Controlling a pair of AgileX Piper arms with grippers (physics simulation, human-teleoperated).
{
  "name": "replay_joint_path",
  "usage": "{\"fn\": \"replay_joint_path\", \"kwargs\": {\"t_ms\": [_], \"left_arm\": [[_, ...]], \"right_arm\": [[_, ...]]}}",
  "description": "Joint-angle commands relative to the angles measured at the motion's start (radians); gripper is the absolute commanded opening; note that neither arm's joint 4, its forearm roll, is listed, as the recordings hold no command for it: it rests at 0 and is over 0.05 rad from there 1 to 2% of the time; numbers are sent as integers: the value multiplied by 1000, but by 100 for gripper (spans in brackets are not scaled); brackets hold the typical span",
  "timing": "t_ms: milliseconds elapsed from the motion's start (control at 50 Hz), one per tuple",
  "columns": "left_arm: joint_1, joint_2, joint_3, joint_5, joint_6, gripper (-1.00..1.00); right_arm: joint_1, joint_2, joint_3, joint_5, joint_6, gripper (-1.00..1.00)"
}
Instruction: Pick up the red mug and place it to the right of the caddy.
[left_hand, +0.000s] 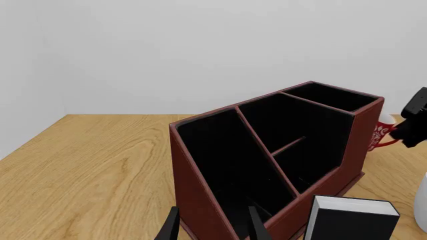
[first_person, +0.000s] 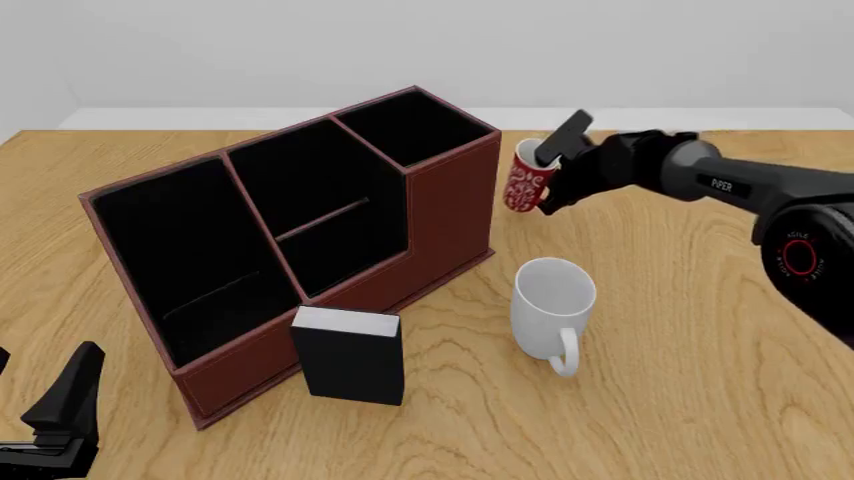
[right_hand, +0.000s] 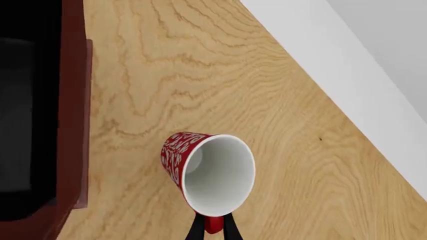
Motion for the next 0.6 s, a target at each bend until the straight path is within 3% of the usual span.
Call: {"fn": "replay_joint_path", "kwargs": {"t_ms": [20,600], "left_arm": [[0,0,0,0,0,100],[0,0,0,0,0,100]], "right_arm": [[15,25,-35,1,19,-100],[22,50,-40,11,11,-100]]}}
